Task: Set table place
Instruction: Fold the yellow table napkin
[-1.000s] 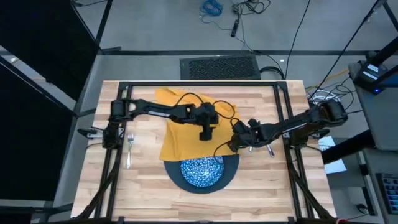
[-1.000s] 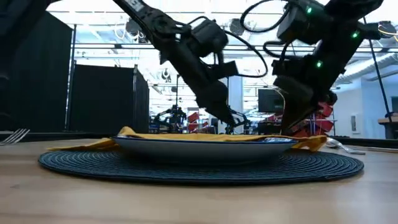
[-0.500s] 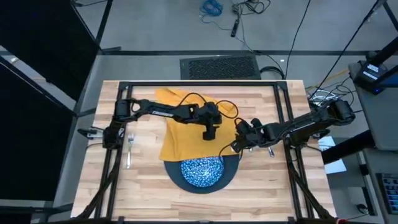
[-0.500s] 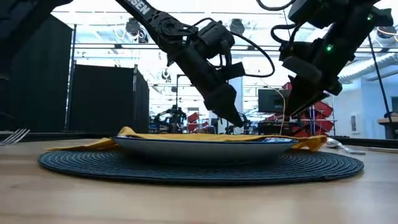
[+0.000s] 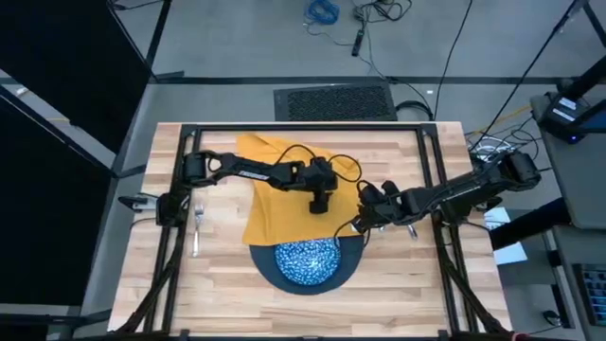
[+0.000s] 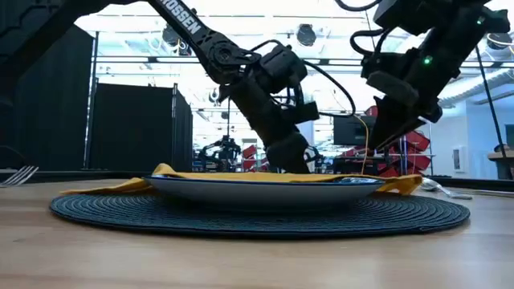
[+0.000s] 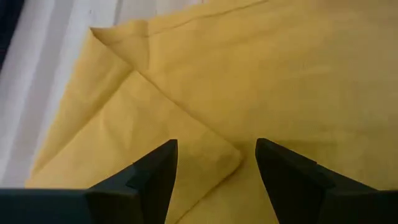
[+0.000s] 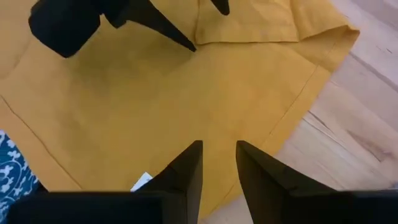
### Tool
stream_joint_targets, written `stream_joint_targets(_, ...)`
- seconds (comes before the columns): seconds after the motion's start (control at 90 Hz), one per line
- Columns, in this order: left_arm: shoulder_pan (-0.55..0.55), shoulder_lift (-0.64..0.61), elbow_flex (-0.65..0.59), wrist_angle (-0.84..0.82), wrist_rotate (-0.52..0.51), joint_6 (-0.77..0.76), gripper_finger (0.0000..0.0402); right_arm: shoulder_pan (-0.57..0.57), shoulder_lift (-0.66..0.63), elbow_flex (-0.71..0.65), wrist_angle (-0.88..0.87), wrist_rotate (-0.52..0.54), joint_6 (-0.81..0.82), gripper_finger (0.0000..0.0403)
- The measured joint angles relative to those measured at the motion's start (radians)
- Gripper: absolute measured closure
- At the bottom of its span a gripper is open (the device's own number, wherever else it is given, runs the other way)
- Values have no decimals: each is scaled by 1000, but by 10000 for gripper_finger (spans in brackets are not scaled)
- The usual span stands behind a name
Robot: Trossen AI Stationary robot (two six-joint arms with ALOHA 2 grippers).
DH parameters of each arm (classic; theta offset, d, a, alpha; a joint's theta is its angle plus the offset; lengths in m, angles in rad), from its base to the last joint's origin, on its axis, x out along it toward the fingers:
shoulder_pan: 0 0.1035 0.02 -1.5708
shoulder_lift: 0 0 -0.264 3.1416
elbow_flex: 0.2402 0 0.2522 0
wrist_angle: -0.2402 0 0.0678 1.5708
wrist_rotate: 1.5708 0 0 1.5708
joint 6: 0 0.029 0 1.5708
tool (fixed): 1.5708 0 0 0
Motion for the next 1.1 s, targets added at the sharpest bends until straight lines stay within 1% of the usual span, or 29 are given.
stream_joint_targets(0.356, 4, 7, 0, -14, 0, -27, 202, 0, 0, 0, 6, -2, 22, 316)
stream_joint_targets(0.433, 3, 7, 0, -14, 0, -27, 217, 0, 0, 0, 6, -4, 26, 316)
stream_joint_targets(0.711, 2, 7, 0, -17, 0, -27, 300, 0, 0, 0, 7, -8, 40, 316)
stream_joint_targets(0.822, 0, 7, 0, -16, 0, -27, 327, 0, 0, 0, 7, -8, 40, 316)
stream_joint_targets(0.922, -4, 8, -1, -16, 0, -27, 338, 0, 0, 0, 6, -8, 40, 316)
stream_joint_targets(1.1, -13, 8, -1, -15, -1, -26, 340, 0, 0, 0, 6, -7, 40, 316)
